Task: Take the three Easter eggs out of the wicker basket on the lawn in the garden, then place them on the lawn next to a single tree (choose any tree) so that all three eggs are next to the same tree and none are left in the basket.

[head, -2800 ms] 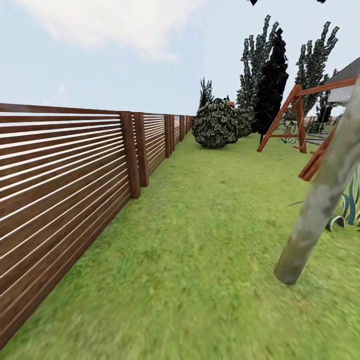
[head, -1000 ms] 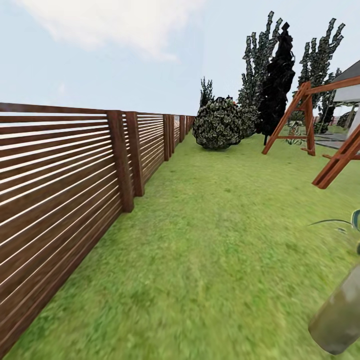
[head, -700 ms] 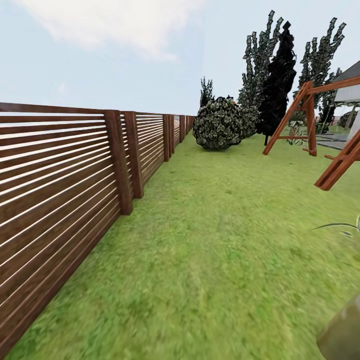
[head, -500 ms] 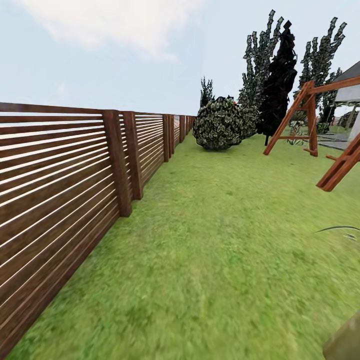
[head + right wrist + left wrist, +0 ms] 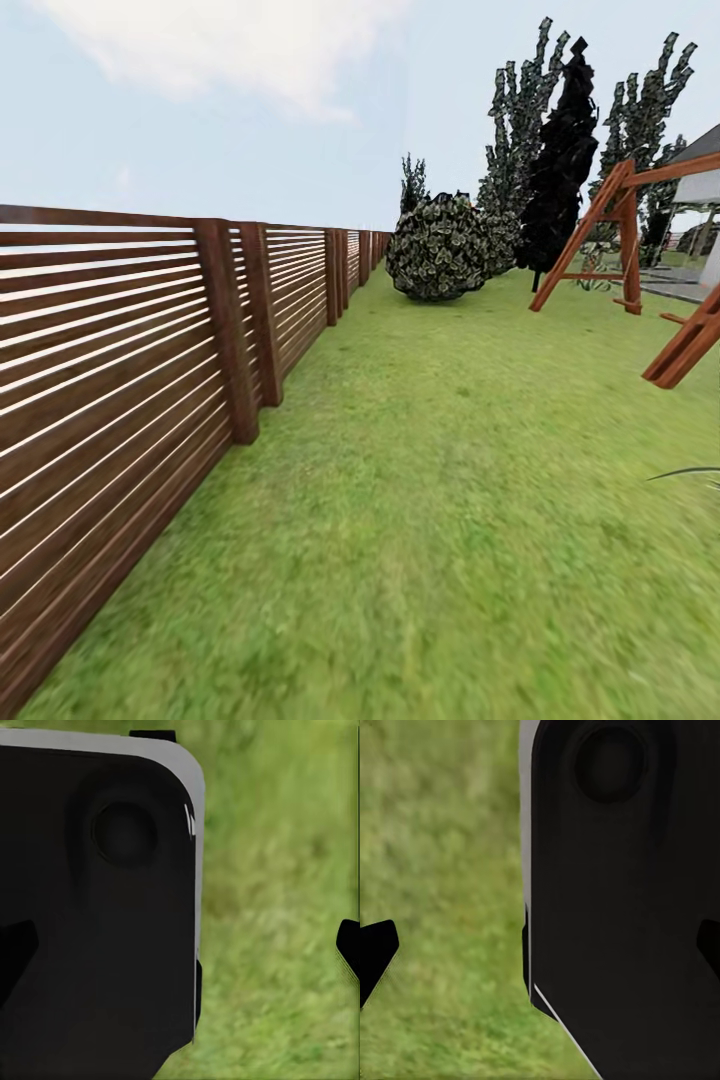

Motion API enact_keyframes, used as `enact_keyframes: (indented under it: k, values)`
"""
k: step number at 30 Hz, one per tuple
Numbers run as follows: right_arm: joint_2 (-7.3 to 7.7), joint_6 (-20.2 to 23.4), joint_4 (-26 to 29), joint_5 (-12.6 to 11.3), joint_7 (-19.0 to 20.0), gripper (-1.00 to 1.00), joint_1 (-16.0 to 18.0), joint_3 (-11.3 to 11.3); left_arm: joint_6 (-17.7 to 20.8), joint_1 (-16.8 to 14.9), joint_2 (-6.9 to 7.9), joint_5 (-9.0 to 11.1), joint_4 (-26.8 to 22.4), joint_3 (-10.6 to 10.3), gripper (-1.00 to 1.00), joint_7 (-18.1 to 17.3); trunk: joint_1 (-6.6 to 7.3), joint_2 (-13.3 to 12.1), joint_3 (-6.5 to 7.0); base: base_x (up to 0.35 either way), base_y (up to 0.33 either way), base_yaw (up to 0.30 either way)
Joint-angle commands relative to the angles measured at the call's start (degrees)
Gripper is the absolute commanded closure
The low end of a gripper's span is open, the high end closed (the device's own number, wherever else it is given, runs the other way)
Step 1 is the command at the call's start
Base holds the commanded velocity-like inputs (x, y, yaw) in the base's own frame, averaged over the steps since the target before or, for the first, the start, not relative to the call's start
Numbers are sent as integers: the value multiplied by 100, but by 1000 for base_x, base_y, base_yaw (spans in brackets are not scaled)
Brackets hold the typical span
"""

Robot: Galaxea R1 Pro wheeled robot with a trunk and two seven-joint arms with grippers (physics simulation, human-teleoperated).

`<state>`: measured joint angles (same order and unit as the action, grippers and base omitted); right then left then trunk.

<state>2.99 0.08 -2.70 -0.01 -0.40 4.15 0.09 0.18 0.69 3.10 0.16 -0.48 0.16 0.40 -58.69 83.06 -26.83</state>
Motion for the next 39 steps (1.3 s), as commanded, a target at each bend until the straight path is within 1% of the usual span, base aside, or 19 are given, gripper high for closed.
enact_keyframes:
  k: [1, 10, 34, 39]
  values:
    - [0, -3, -11, 1, -4, -100, 7, 1, 2, 1, 1, 2, -5, 1, -100, 4, -3, 2, -4, 330, 0, -62]
    - [-8, -5, -11, -24, -4, -100, 7, -4, -1, 1, -2, 2, -5, 1, -100, 1, -3, 2, -4, 330, 0, -214]
    - [-9, 1, -11, -7, -4, -100, 7, 0, -1, 1, -2, 2, -5, 1, -100, 4, -3, 2, -4, 330, 0, -6]
    - [-9, -23, -11, -31, -4, -100, 7, -6, 2, 1, -2, 2, -5, 1, -100, 4, -3, 2, -4, 330, 0, -179]
